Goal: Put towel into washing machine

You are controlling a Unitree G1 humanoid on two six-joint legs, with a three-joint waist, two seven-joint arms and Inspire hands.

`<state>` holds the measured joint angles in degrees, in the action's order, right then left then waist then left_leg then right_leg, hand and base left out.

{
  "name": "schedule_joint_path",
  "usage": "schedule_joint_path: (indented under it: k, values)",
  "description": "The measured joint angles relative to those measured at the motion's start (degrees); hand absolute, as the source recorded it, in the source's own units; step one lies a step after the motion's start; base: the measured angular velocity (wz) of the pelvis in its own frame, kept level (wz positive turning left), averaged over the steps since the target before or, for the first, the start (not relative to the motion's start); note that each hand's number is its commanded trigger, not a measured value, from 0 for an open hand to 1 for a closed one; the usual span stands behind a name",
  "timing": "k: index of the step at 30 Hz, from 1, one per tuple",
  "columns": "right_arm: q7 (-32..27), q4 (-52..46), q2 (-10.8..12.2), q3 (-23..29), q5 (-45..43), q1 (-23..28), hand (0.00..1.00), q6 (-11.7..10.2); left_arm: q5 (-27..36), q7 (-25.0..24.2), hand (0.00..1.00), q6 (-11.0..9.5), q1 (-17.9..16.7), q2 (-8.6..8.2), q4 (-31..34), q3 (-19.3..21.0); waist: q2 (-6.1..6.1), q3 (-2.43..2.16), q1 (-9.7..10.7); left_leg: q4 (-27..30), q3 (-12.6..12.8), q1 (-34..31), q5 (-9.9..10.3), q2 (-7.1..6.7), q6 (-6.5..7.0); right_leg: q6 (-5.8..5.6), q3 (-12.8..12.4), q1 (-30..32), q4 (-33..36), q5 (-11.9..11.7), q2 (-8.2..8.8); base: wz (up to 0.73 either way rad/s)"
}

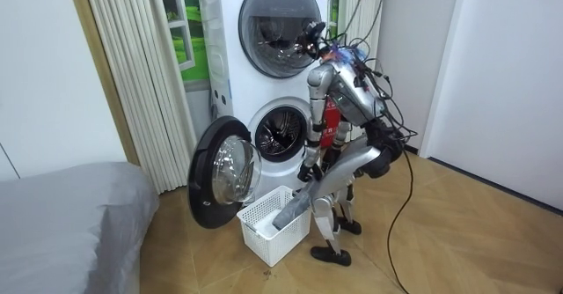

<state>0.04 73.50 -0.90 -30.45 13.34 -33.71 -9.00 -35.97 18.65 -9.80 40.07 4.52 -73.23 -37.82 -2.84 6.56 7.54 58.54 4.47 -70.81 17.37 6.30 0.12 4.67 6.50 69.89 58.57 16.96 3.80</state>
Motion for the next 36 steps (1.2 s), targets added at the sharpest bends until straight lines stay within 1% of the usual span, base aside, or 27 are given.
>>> schedule_joint_path:
  k: [2, 4, 6, 8, 10, 11, 12, 13, 14, 15, 16, 17, 18, 19, 21, 23, 24, 25, 26, 27, 28, 29, 30, 31, 34, 35, 36]
  values:
    - [-0.1, -0.1, 0.0, 0.0, -0.2, 0.9, 0.0, -0.4, 0.0, 1.7, 1.0, 0.0, -1.0, -0.02, 0.0, 0.4, 0.06, -0.05, -0.2, -0.8, 0.1, 1.8, -0.2, -0.02, 0.05, -0.03, 0.0, -1.7, -0.8, -0.2, -0.01, 0.04]
    - [-0.2, -0.8, -0.5, -1.2, -0.1, 2.8, 0.0, -1.2, 0.0, 3.7, 1.0, -0.1, -2.4, -0.23, 0.0, 2.0, 0.56, -0.45, -0.4, -2.5, 0.0, 4.0, -0.7, 0.05, 0.01, -0.08, 0.4, -4.3, -2.9, -0.9, -0.2, -0.02]
    - [-0.2, -2.1, -1.3, -2.2, 0.0, 4.0, 0.0, -1.7, 0.3, 5.0, 1.0, -0.2, -2.5, -0.51, 0.0, 2.5, 0.78, -0.58, -1.1, -3.9, 0.2, 5.8, -1.1, -0.02, 0.11, -0.16, 0.4, -6.0, -4.4, -1.4, -0.16, 0.0]
    - [-0.1, -2.4, -1.6, -2.2, 0.1, 5.4, 0.0, -2.3, 0.4, 6.4, 1.0, -1.0, -2.5, -0.58, 0.0, 3.9, 0.9, -0.61, -1.6, -4.6, 0.3, 7.5, -1.2, -0.01, 0.16, -0.23, 0.4, -7.7, -5.2, -1.5, -0.22, 0.0]
    - [0.3, -3.0, -1.6, -2.1, 0.1, 6.5, 0.0, -3.1, 0.4, 8.3, 1.0, -1.7, -3.1, -0.42, 0.0, 5.1, 1.1, -0.58, -1.8, -6.1, 0.3, 10.5, -1.4, -0.05, 0.1, -0.31, 0.7, -10.9, -6.8, -1.6, -0.21, 0.04]
    - [0.2, -3.3, -1.6, -2.1, 0.1, 6.8, 0.0, -3.3, 0.4, 8.7, 1.0, -1.9, -3.3, -0.36, 0.1, 5.2, 1.33, -0.72, -1.9, -6.6, 0.3, 11.2, -1.4, -0.09, 0.12, -0.39, 0.8, -11.6, -7.4, -1.6, -0.21, 0.08]
    - [0.1, -4.0, -1.8, -2.0, 0.1, 7.2, 0.0, -3.7, 0.4, 9.8, 1.0, -2.2, -3.7, -0.4, 0.2, 5.7, 1.95, -1.01, -1.9, -8.0, 0.3, 12.4, -1.8, -0.14, 0.27, -0.49, 1.1, -13.1, -8.8, -2.0, -0.14, 0.11]
    - [0.1, -4.4, -1.9, -2.0, 0.1, 7.5, 0.0, -4.1, 0.4, 11.0, 1.0, -2.4, -3.9, -0.49, 0.7, 6.2, 2.25, -1.02, -1.8, -9.3, 0.4, 13.8, -2.4, -0.42, 0.32, -0.62, 1.2, -14.4, -9.9, -2.2, 0.01, 0.12]
    - [0.1, -4.5, -1.9, -2.0, 0.1, 7.5, 0.0, -4.3, 0.4, 11.4, 1.0, -2.4, -4.0, -0.41, 1.1, 6.4, 2.29, -1.02, -1.8, -10.0, 0.3, 14.4, -2.6, -0.82, 0.28, -0.65, 1.4, -14.9, -10.2, -2.3, 0.23, 0.14]
    - [0.1, -5.3, -2.0, -2.0, 0.1, 7.7, 0.0, -4.7, 0.4, 12.1, 1.0, -2.4, -4.5, -0.08, 2.9, 6.9, 2.32, -1.05, -1.9, -11.3, 0.4, 15.6, -3.0, -1.16, 0.21, -0.76, 1.4, -16.0, -11.1, -2.4, 0.42, 0.11]
    - [0.1, -6.6, -2.2, -1.9, 0.0, 8.2, 0.0, -4.8, 0.4, 12.6, 1.0, -2.6, -5.1, 0.27, 4.7, 7.9, 2.35, -1.08, -2.1, -12.1, 0.4, 16.7, -3.2, -1.21, 0.11, -0.75, 1.4, -17.1, -11.8, -2.4, 0.4, 0.09]
    - [0.2, -7.1, -2.3, -1.9, 0.0, 8.4, 0.0, -4.9, 0.3, 13.0, 1.0, -2.8, -5.2, 0.36, 5.2, 8.4, 2.34, -1.08, -2.4, -12.4, 0.4, 17.3, -3.3, -1.2, 0.09, -0.75, 1.4, -17.6, -12.1, -2.4, 0.36, 0.04]
    - [0.2, -7.9, -2.6, -2.0, 0.1, 8.6, 0.0, -5.4, 0.5, 14.0, 1.0, -2.9, -5.5, 0.48, 6.4, 8.5, 2.4, -1.09, -2.6, -13.0, 0.3, 18.2, -3.3, -1.17, 0.01, -0.73, 1.6, -18.6, -12.8, -2.4, 0.3, 0.05]
    - [0.2, -9.2, -3.2, -2.1, 0.1, 8.9, 0.0, -5.5, 0.6, 14.7, 1.0, -3.0, -5.6, 0.49, 7.3, 8.5, 2.51, -1.15, -2.9, -13.5, 0.2, 18.9, -3.3, -1.2, -0.07, -0.72, 1.6, -19.4, -13.3, -2.4, 0.26, 0.04]
    - [0.2, -10.2, -3.9, -2.1, 0.0, 8.9, 0.0, -5.9, 1.8, 14.7, 1.0, -3.0, -5.6, 0.57, 8.4, 8.5, 2.49, -1.16, -3.1, -14.1, 0.2, 19.8, -3.4, -1.18, -0.12, -0.73, 1.7, -20.4, -14.0, -2.4, 0.2, 0.05]
    - [0.1, -11.3, -4.2, -2.0, -0.5, 9.1, 0.0, -5.9, 4.2, 14.7, 1.0, -3.1, -6.4, 1.09, 9.7, 8.6, 2.51, -1.18, -3.1, -14.6, 0.2, 20.7, -3.4, -1.18, -0.12, -0.74, 1.8, -21.4, -14.5, -2.4, 0.23, 0.0]
    - [0.2, -11.6, -4.3, -2.0, -0.7, 9.2, 0.0, -5.9, 6.2, 14.5, 1.0, -3.1, -7.3, 1.47, 11.0, 8.6, 2.52, -1.18, -3.1, -15.1, 0.3, 21.5, -3.4, -1.19, -0.12, -0.76, 1.8, -22.1, -15.1, -2.4, 0.19, 0.0]
    - [0.2, -11.8, -4.3, -1.9, -0.7, 9.6, 0.0, -6.0, 9.0, 14.0, 1.0, -3.2, -9.0, 1.92, 13.5, 8.6, 2.69, -1.28, -3.1, -15.4, 0.1, 22.0, -3.4, -1.1, -0.13, -0.82, 2.0, -22.9, -15.8, -2.5, -0.02, 0.0]
    - [0.3, -11.9, -4.3, -1.8, -0.7, 9.7, 0.0, -6.0, 10.6, 13.3, 1.0, -3.3, -9.8, 2.15, 14.7, 8.6, 2.65, -1.31, -3.2, -15.8, 0.2, 22.5, -3.4, -1.1, -0.13, -0.84, 2.0, -23.3, -16.1, -2.5, -0.04, 0.0]
    - [0.7, -11.9, -4.4, -1.2, -0.7, 10.0, 0.0, -6.0, 13.8, 11.9, 1.0, -3.3, -10.7, 2.38, 16.1, 8.5, 2.69, -1.34, -3.3, -16.0, 0.1, 23.0, -3.4, -1.04, -0.13, -0.87, 2.1, -23.9, -16.6, -2.5, -0.1, 0.0]
    - [1.1, -12.0, -4.6, -0.9, -0.7, 10.1, 0.0, -6.0, 16.8, 10.3, 1.0, -3.4, -11.1, 2.58, 16.7, 8.5, 2.87, -1.58, -3.6, -16.1, 0.1, 23.1, -3.4, -1.07, -0.14, -0.92, 2.1, -24.1, -16.9, -2.6, -0.13, 0.0]
    - [1.3, -12.1, -4.8, -0.9, -0.7, 10.1, 0.0, -6.0, 18.6, 9.5, 1.0, -3.4, -11.1, 2.55, 16.9, 8.5, 2.98, -1.65, -3.8, -16.0, 0.1, 23.1, -3.4, -1.09, -0.14, -0.95, 2.1, -24.1, -16.9, -2.6, -0.12, 0.0]
    - [1.4, -12.4, -5.2, -0.9, -0.7, 10.2, 0.0, -6.0, 21.5, 7.9, 1.0, -3.4, -11.2, 2.51, 17.3, 8.5, 3.25, -1.83, -4.3, -16.0, 0.1, 23.1, -3.4, -1.14, -0.13, -0.98, 2.0, -24.1, -17.0, -2.7, -0.07, 0.0]
    - [1.4, -12.9, -5.5, -0.9, -0.7, 10.5, 0.0, -6.1, 23.8, 6.1, 1.0, -3.4, -11.6, 2.8, 18.2, 8.5, 3.54, -2.07, -4.5, -16.1, 0.1, 23.1, -3.4, -1.15, -0.12, -0.99, 2.0, -24.1, -17.0, -2.7, 0.0, 0.0]
    - [1.4, -13.7, -6.2, -0.9, -0.7, 11.2, 0.0, -6.1, 26.9, 2.9, 1.0, -3.4, -12.7, 3.02, 20.1, 8.6, 3.83, -2.31, -5.7, -16.1, 0.1, 23.6, -3.4, -1.21, -0.12, -1.0, 2.1, -24.7, -17.1, -2.7, 0.03, 0.0]
    - [1.4, -13.7, -6.3, -0.9, -0.7, 11.4, 0.0, -6.1, 26.9, 2.4, 1.0, -3.4, -12.7, 2.98, 20.2, 8.6, 3.87, -2.34, -6.0, -16.1, 0.1, 23.7, -3.4, -1.21, -0.12, -1.0, 2.1, -24.8, -17.2, -2.7, 0.02, 0.0]
    - [1.4, -13.7, -6.5, -0.9, -0.7, 11.4, 0.0, -6.2, 26.9, 1.6, 1.0, -3.4, -12.9, 2.96, 20.4, 8.5, 3.87, -2.48, -6.3, -16.2, 0.1, 24.0, -3.4, -1.2, -0.12, -1.0, 2.2, -25.1, -17.2, -2.7, 0.02, 0.0]
